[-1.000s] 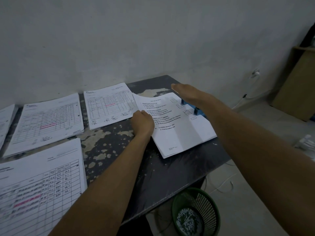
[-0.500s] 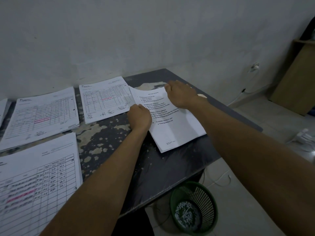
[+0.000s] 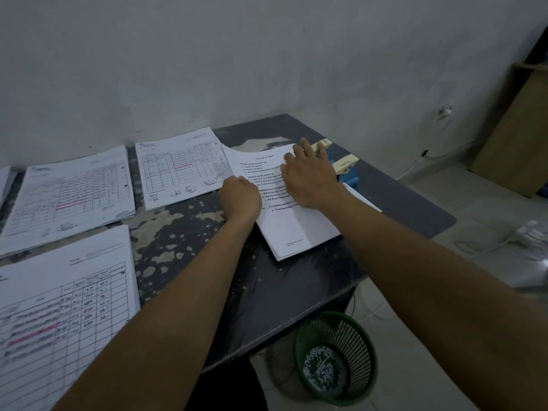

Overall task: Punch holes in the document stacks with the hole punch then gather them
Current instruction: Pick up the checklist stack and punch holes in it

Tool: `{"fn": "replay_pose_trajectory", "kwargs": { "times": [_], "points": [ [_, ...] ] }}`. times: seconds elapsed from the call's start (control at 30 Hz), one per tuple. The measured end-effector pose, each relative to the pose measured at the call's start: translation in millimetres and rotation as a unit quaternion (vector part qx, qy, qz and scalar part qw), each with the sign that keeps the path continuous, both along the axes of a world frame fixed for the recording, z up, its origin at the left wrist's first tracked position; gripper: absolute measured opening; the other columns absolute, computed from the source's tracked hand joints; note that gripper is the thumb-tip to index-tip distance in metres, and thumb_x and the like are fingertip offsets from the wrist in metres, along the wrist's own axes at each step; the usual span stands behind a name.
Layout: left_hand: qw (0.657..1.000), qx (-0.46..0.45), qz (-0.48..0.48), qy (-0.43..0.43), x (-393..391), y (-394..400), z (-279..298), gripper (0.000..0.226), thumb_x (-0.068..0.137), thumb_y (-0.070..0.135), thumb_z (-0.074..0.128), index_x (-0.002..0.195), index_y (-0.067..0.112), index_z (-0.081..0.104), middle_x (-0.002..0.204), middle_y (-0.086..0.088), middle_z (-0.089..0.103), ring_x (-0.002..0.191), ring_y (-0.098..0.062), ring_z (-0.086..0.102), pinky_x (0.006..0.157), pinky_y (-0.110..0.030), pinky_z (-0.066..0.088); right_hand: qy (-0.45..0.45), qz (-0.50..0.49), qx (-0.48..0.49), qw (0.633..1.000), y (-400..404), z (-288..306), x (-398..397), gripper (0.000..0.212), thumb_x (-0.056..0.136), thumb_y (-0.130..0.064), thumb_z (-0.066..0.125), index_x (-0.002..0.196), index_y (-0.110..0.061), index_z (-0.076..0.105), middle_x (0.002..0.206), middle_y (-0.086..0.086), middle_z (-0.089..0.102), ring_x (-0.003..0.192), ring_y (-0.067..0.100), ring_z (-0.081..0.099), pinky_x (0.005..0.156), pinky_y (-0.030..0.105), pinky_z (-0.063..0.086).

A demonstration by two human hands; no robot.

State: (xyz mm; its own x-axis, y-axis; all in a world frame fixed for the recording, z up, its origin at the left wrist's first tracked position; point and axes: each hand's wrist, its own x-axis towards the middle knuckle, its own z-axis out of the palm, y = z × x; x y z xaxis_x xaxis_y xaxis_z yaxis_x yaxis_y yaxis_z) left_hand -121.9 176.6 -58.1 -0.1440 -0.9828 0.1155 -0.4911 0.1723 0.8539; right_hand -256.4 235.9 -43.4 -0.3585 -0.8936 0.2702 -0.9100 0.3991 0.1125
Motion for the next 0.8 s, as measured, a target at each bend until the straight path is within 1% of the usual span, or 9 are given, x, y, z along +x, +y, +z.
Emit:
{"fn": "replay_pose_trajectory", "kwargs": {
  "times": [0.17,0.3,0.4,0.5,0.57,0.63,0.7,0.73,0.8],
  "points": [
    [1.0,-0.009,0.002,-0.009,0.4,1.2,1.9,0.035,0.104,0.019,0.033,0.105,-0.004,0.06,0.106,-0.016,0.063,0.092,-0.027,0.06,0.069,-0.031,0.04,-0.021,0.003,-0.003,1.0,0.2,5.7,-0.4,0.051,0.105,-0.035,0.021,0.142,-0.008,0.042,0.157,0.016,0.03,0.151,0.031,0.009,0.12,0.055,0.008],
    [1.0,-0.009,0.001,-0.014,0.5,1.7,2.5,0.035,0.104,0.018,0.034,0.102,-0.004,0.061,0.103,-0.016,0.064,0.082,-0.021,0.055,0.067,-0.03,0.039,-0.11,0.013,-0.017,0.994,1.0,25.2,-1.5,0.052,0.104,-0.038,0.023,0.143,-0.01,0.044,0.155,0.014,0.034,0.149,0.029,0.018,0.119,0.053,0.017],
    [1.0,-0.006,0.003,-0.014,0.3,2.7,2.3,0.035,0.104,0.018,0.034,0.103,-0.005,0.061,0.103,-0.016,0.064,0.08,-0.02,0.054,0.066,-0.029,0.039,-0.215,0.013,-0.067,0.974,5.2,44.4,-7.2,0.049,0.1,-0.046,0.038,0.136,-0.015,0.052,0.143,0.008,0.05,0.135,0.03,0.042,0.107,0.045,0.034],
    [1.0,-0.003,0.004,-0.016,0.7,3.5,3.6,0.034,0.104,0.017,0.035,0.101,-0.005,0.06,0.102,-0.017,0.064,0.079,-0.02,0.053,0.065,-0.03,0.039,-0.296,0.027,-0.123,0.947,7.0,58.6,-12.8,0.037,0.099,-0.036,0.047,0.127,-0.016,0.061,0.13,0.003,0.061,0.117,0.025,0.056,0.089,0.032,0.041],
    [1.0,-0.003,0.002,-0.016,1.5,4.2,4.4,0.034,0.104,0.016,0.035,0.101,-0.006,0.06,0.103,-0.018,0.064,0.079,-0.021,0.053,0.065,-0.03,0.038,-0.31,0.033,-0.149,0.938,8.2,63.0,-13.5,0.03,0.098,-0.033,0.049,0.115,-0.018,0.068,0.116,-0.002,0.066,0.101,0.02,0.058,0.079,0.029,0.039],
    [1.0,-0.005,-0.003,-0.018,2.9,4.9,5.3,0.034,0.104,0.016,0.035,0.101,-0.007,0.06,0.103,-0.019,0.064,0.082,-0.024,0.057,0.066,-0.03,0.04,-0.33,0.032,-0.167,0.929,8.2,65.8,-14.2,0.024,0.097,-0.032,0.049,0.093,-0.024,0.071,0.093,-0.007,0.066,0.082,0.015,0.056,0.072,0.03,0.04],
    [1.0,0.002,-0.009,-0.015,4.6,5.7,6.5,0.035,0.104,0.017,0.034,0.104,-0.008,0.06,0.106,-0.02,0.064,0.091,-0.029,0.061,0.07,-0.033,0.045,-0.358,0.018,-0.18,0.916,8.8,70.6,-15.4,0.029,0.095,-0.033,0.05,0.068,-0.029,0.059,0.07,-0.01,0.058,0.064,0.012,0.049,0.062,0.031,0.038],
    [1.0,0.01,-0.011,-0.012,5.2,6.0,7.3,0.036,0.105,0.018,0.034,0.106,-0.007,0.06,0.107,-0.02,0.064,0.095,-0.031,0.062,0.074,-0.035,0.049,-0.368,0.011,-0.184,0.911,9.1,73.2,-16.2,0.034,0.094,-0.033,0.051,0.061,-0.029,0.052,0.062,-0.011,0.053,0.059,0.011,0.045,0.058,0.03,0.036],
    [1.0,0.025,-0.013,-0.002,6.7,6.3,8.9,0.035,0.105,0.018,0.034,0.108,-0.006,0.059,0.11,-0.02,0.064,0.098,-0.032,0.062,0.08,-0.036,0.05,-0.379,-0.001,-0.183,0.907,9.7,77.0,-15.6,0.039,0.093,-0.034,0.052,0.055,-0.03,0.045,0.056,-0.011,0.047,0.054,0.011,0.042,0.054,0.028,0.032]
  ]
}}
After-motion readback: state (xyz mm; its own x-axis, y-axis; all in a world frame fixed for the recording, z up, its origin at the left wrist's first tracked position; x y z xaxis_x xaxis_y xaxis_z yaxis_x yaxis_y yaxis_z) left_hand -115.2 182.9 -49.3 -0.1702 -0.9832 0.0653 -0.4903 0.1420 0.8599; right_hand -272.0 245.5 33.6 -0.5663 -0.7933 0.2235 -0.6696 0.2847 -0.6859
